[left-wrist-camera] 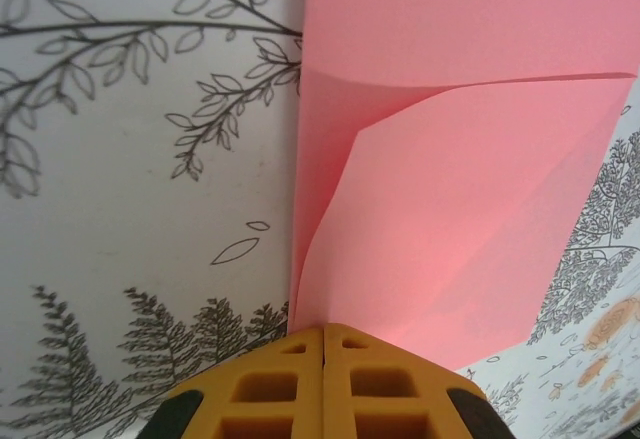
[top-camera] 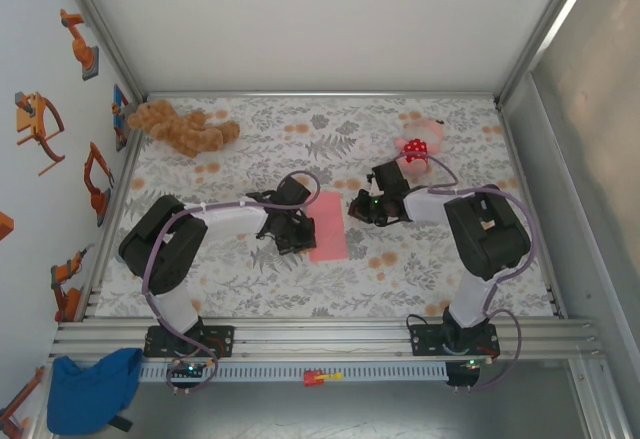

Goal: Fold a paper plane with a square sheet of paper (pick it up from the middle)
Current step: Fold the triangle a second time at the center of the table.

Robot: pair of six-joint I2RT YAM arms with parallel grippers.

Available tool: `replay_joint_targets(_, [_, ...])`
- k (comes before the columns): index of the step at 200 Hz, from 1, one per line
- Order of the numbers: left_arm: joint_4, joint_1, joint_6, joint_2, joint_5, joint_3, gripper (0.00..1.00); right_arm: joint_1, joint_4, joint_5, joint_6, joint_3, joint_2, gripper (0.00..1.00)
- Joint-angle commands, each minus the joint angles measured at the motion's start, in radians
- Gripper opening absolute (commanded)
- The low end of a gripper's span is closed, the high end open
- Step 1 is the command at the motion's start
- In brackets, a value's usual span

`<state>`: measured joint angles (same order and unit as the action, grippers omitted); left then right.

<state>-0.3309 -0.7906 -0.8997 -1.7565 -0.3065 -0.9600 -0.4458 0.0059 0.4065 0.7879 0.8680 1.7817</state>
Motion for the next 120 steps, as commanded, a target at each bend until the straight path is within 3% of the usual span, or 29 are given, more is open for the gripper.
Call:
replay_joint_targets(1, [-0.06, 0.0, 0.035, 0.054, 0.027, -0.065, 0.07, 0.007, -0.043, -0.075, -0.008, -0.004, -0.097, 0.03])
replay_joint_targets(33, [0.037, 0.012, 0.019, 0.1, 0.037, -0.071, 0.25, 0.009, 0.012, -0.016, 0.082, -0.081, -0.18, 0.22])
replay_joint_targets(47, [0.065, 0.023, 0.014, 0.088, 0.034, -0.06, 0.28, 0.006, 0.041, 0.016, 0.128, -0.115, -0.193, 0.3])
replay_joint_targets(57, [0.082, 0.03, 0.007, 0.071, 0.025, -0.057, 0.29, -0.001, 0.063, 0.038, 0.15, -0.134, -0.2, 0.46])
replay_joint_targets(64, [0.093, 0.034, 0.003, 0.058, 0.019, -0.056, 0.29, -0.009, 0.07, 0.045, 0.162, -0.143, -0.203, 0.51])
replay_joint_targets(97, [0.146, 0.046, -0.02, 0.013, 0.01, -0.048, 0.29, -0.058, 0.072, 0.023, 0.197, -0.165, -0.202, 0.51])
replay_joint_targets(120, [0.156, 0.053, -0.029, -0.003, 0.026, -0.039, 0.29, -0.089, 0.088, 0.008, 0.223, -0.173, -0.192, 0.45])
